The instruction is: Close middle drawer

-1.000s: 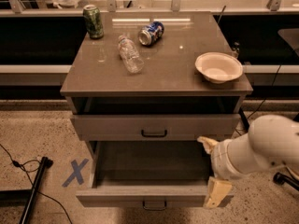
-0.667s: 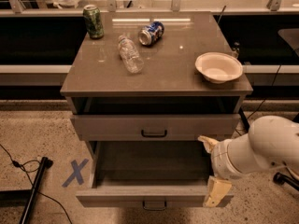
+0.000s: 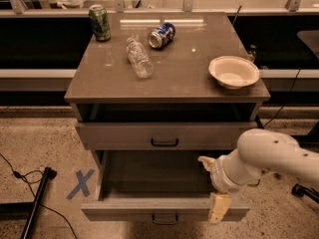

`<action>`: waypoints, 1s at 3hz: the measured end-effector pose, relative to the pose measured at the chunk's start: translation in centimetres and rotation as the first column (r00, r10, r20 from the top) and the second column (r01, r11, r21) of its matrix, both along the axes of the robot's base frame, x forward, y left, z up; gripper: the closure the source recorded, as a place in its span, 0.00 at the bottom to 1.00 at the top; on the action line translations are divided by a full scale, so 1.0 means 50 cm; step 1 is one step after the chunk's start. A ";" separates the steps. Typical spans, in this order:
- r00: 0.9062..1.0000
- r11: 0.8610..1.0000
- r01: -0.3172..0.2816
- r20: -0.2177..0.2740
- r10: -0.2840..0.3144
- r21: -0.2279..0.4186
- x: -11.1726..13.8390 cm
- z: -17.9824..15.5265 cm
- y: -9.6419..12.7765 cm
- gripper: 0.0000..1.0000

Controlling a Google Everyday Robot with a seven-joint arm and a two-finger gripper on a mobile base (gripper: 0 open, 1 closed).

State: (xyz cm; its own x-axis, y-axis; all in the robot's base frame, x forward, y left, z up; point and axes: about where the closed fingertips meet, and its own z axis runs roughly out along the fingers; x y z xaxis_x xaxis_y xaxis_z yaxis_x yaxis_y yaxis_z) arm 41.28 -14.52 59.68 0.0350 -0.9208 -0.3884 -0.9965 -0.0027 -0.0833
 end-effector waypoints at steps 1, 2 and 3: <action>1.000 1.000 0.002 -0.017 -0.002 0.004 0.013 -0.121 0.013 0.00; 1.000 1.000 0.011 -0.006 -0.011 -0.021 0.025 -0.212 0.025 0.00; 1.000 0.999 0.025 -0.001 -0.025 -0.044 0.034 -0.270 0.036 0.00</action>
Offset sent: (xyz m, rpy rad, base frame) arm 0.0205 0.0218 -0.1654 -0.0704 -0.0105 -0.0322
